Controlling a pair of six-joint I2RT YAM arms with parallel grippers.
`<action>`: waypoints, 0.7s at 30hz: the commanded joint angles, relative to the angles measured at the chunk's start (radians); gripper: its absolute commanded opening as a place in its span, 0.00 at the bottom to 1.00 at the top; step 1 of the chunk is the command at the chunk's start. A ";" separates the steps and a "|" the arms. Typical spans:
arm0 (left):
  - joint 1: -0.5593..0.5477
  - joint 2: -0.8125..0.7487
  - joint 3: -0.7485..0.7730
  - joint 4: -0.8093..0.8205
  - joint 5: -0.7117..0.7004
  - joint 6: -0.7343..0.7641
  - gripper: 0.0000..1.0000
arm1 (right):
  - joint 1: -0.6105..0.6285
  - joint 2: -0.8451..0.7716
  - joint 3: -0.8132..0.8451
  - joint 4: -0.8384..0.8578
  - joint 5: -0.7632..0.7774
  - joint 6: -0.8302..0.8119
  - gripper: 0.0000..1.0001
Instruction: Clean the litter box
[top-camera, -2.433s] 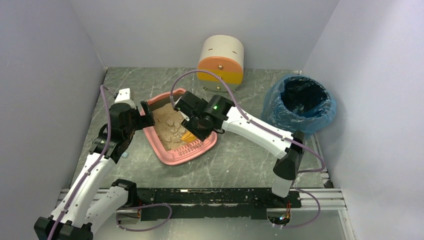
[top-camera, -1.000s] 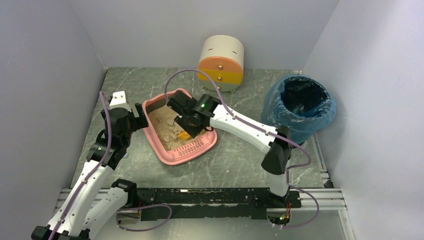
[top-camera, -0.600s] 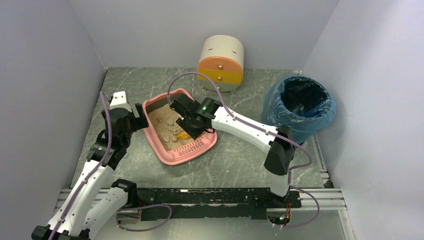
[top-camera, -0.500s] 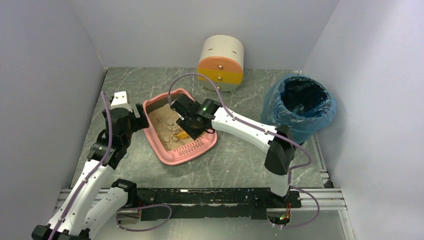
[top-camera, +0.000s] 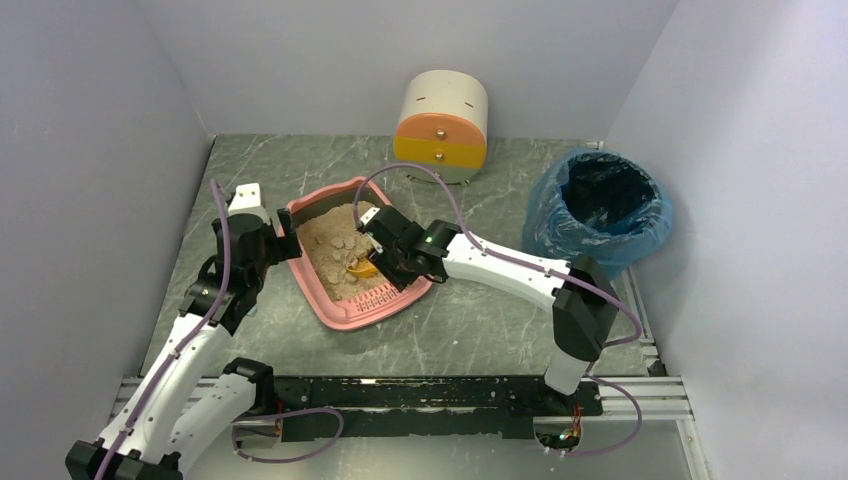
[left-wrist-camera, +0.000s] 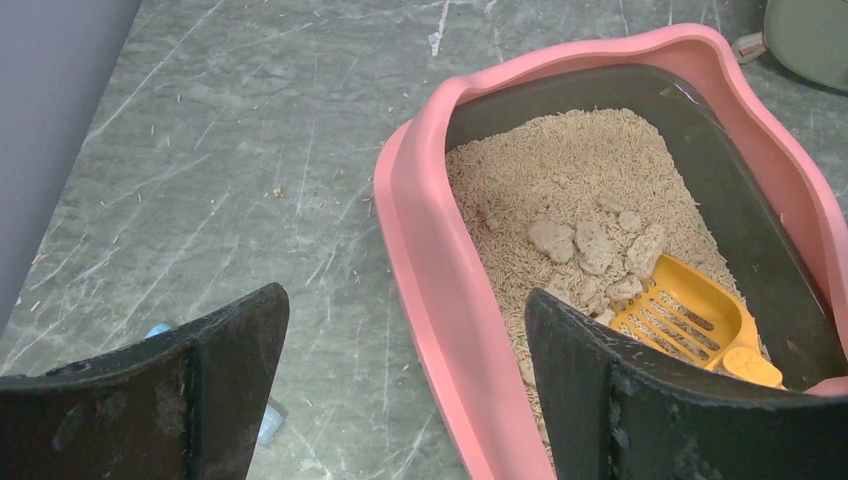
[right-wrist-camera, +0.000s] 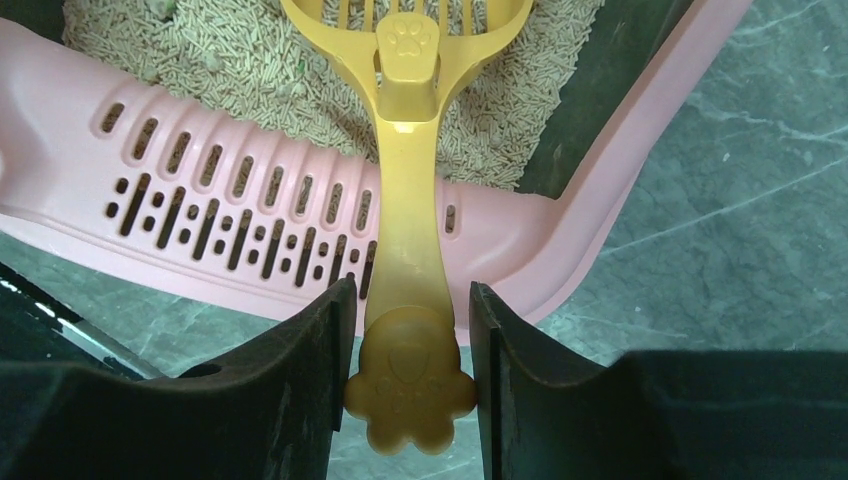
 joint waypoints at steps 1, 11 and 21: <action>-0.006 0.004 -0.002 0.031 0.021 0.008 0.92 | -0.004 -0.011 -0.038 0.049 -0.040 -0.003 0.19; -0.006 0.005 -0.002 0.028 0.016 0.009 0.92 | -0.007 -0.007 -0.106 0.098 -0.082 -0.011 0.37; -0.006 0.000 -0.003 0.034 0.014 0.005 0.91 | -0.009 0.055 -0.104 0.115 -0.093 -0.036 0.43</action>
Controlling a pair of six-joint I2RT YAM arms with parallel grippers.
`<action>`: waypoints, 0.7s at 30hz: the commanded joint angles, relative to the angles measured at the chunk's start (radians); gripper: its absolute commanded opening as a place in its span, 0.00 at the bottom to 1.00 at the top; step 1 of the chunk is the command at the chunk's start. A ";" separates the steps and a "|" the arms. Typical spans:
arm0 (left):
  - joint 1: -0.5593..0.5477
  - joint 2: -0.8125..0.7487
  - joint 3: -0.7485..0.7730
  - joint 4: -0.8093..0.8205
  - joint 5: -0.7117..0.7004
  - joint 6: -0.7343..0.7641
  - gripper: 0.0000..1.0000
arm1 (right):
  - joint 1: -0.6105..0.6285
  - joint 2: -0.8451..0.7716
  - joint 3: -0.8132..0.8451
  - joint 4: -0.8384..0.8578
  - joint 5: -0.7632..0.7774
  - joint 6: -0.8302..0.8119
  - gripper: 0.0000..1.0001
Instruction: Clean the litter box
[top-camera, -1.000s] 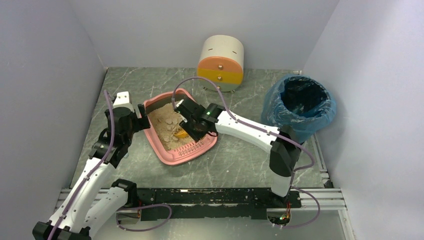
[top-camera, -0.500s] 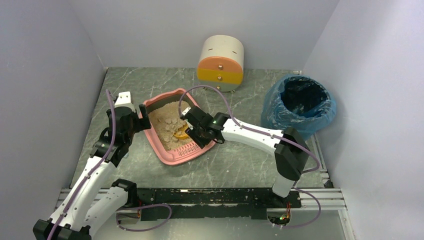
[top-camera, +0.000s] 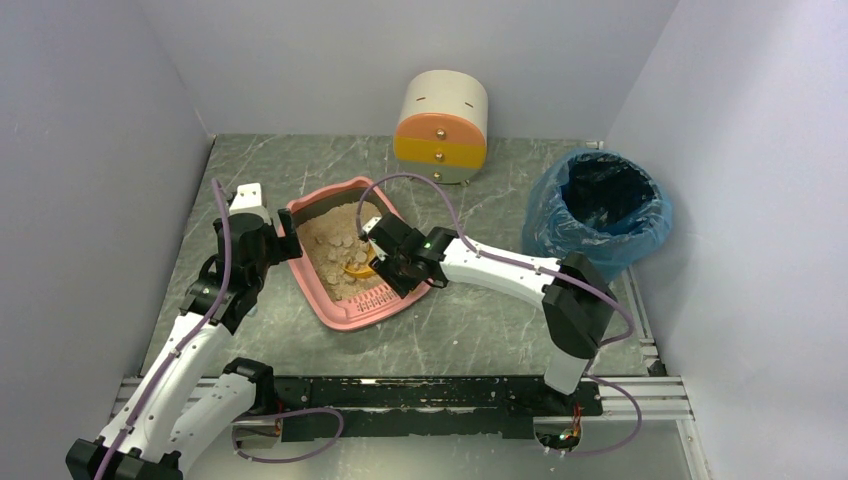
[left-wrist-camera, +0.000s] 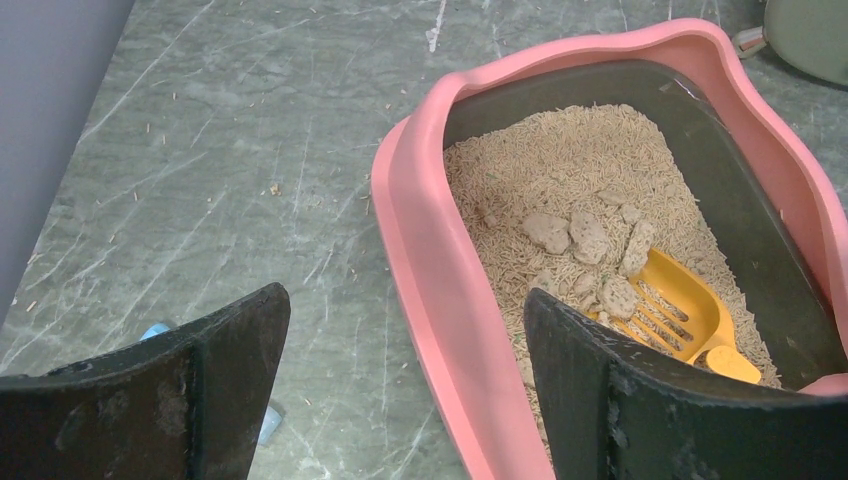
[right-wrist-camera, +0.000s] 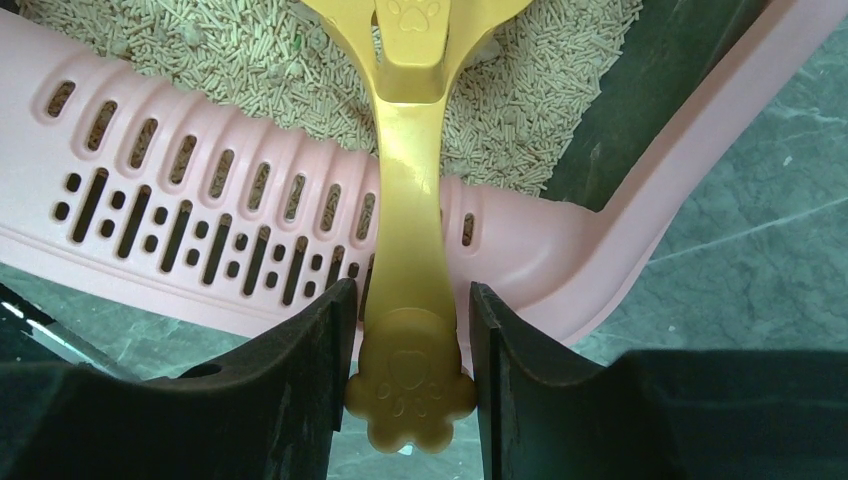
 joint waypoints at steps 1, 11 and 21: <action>-0.006 -0.008 -0.003 0.034 0.008 0.005 0.91 | 0.003 0.043 -0.008 0.038 -0.045 -0.026 0.43; -0.006 -0.013 -0.008 0.035 0.005 0.009 0.90 | 0.005 -0.014 -0.073 0.135 -0.008 -0.035 0.00; -0.006 0.002 -0.003 0.035 0.006 0.010 0.90 | 0.005 -0.210 -0.337 0.435 0.059 -0.095 0.00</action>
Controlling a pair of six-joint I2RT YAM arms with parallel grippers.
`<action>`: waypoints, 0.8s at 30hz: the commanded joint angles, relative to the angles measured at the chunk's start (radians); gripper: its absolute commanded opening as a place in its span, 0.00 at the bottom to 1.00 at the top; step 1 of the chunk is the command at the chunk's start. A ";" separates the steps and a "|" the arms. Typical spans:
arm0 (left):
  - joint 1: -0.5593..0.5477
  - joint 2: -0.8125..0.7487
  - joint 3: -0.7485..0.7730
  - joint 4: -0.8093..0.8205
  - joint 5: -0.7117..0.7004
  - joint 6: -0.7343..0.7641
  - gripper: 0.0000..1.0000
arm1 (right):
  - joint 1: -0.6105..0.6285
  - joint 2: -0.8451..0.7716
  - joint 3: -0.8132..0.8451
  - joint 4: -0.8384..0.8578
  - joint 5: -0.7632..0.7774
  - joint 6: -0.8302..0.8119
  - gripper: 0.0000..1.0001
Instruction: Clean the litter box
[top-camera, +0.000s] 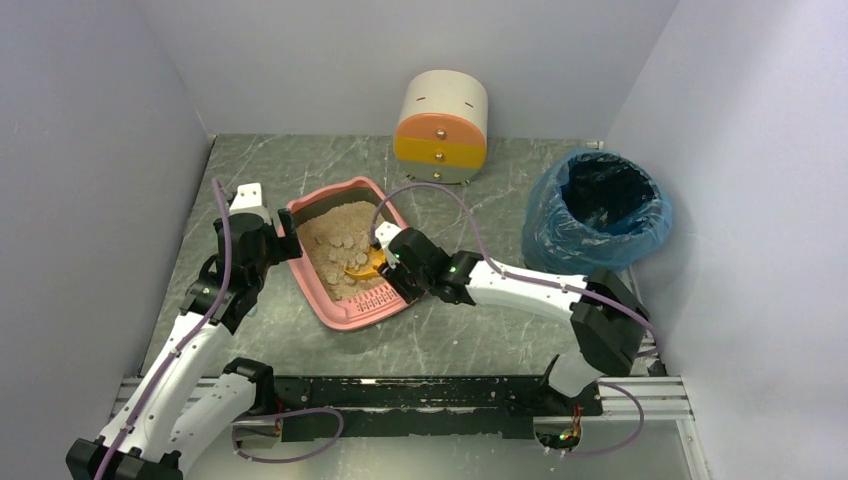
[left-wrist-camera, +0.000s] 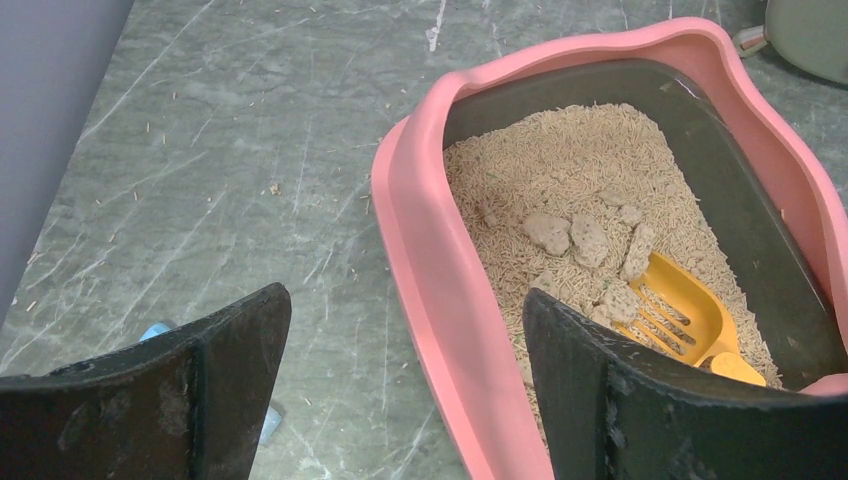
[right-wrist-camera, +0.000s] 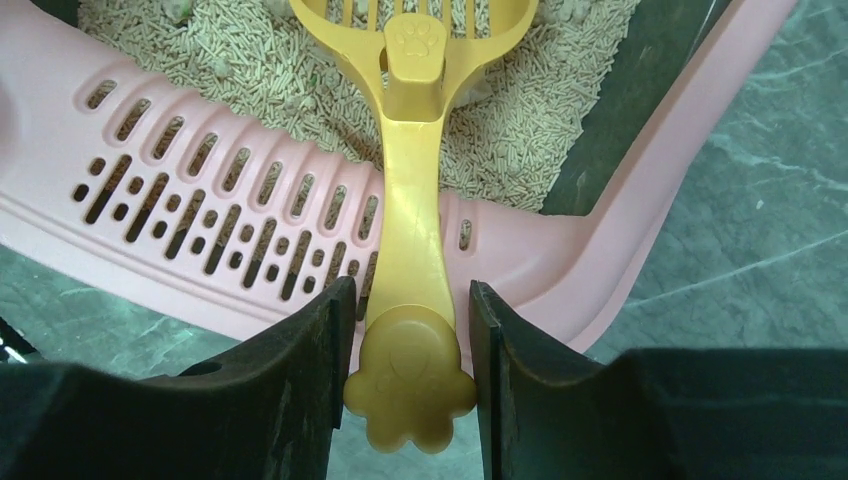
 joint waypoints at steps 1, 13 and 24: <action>-0.006 0.001 -0.005 0.035 0.005 0.009 0.90 | 0.002 -0.078 -0.114 0.174 0.043 -0.063 0.00; -0.006 0.008 -0.004 0.034 0.006 0.010 0.90 | 0.003 -0.139 -0.232 0.281 0.092 -0.006 0.00; -0.006 0.006 -0.002 0.034 0.005 0.008 0.90 | 0.003 -0.157 -0.107 0.076 0.052 0.111 0.35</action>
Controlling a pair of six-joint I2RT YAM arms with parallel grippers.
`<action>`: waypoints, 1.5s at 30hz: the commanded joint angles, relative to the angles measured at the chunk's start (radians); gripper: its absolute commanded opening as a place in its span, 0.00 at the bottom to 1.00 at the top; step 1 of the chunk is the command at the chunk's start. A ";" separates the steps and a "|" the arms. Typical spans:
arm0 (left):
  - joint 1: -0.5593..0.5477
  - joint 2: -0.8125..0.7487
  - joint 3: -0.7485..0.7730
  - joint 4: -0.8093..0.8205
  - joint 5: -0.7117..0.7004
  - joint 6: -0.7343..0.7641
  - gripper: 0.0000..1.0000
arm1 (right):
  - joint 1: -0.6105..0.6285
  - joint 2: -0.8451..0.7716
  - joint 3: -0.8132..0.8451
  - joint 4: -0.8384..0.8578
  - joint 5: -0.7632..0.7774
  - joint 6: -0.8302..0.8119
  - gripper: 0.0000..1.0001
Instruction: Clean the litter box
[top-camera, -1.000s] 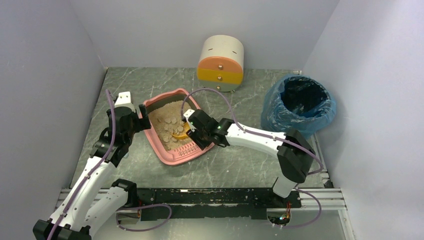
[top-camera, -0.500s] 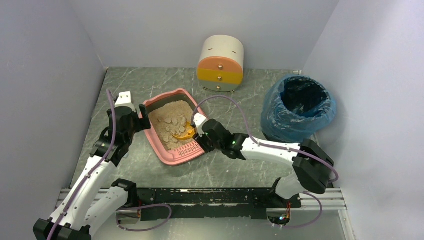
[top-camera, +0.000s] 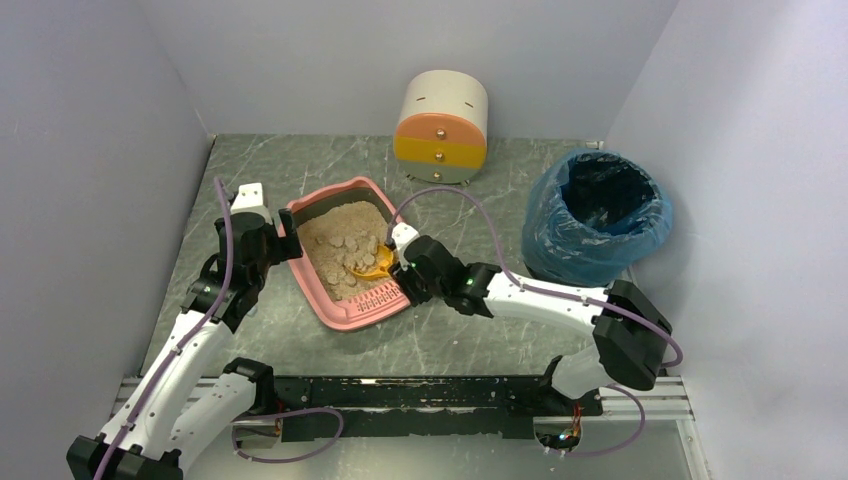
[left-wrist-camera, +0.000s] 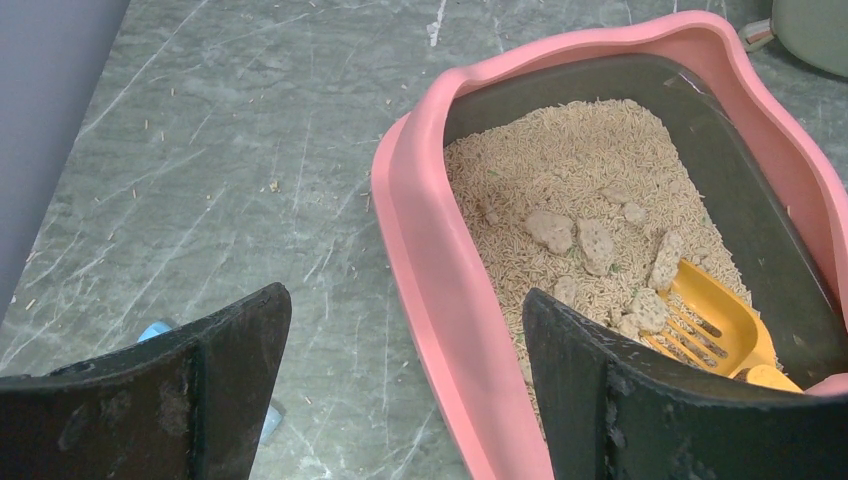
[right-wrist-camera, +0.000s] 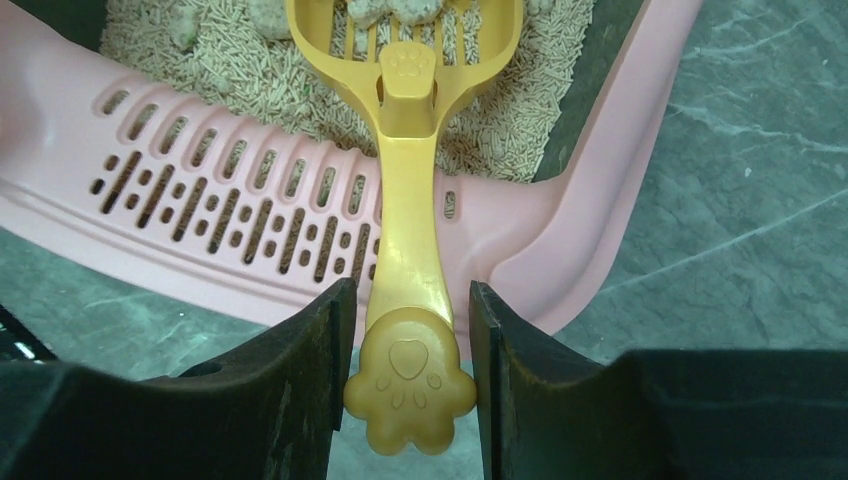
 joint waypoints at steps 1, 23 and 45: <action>-0.006 -0.004 -0.002 0.032 0.004 0.008 0.90 | -0.005 0.001 0.119 -0.151 0.003 0.057 0.40; -0.006 -0.082 -0.002 0.031 -0.036 0.007 0.90 | -0.042 0.241 0.337 -0.251 -0.088 -0.038 0.55; -0.006 -0.075 -0.002 0.033 -0.027 0.010 0.90 | -0.101 0.350 0.322 -0.163 -0.175 -0.030 0.32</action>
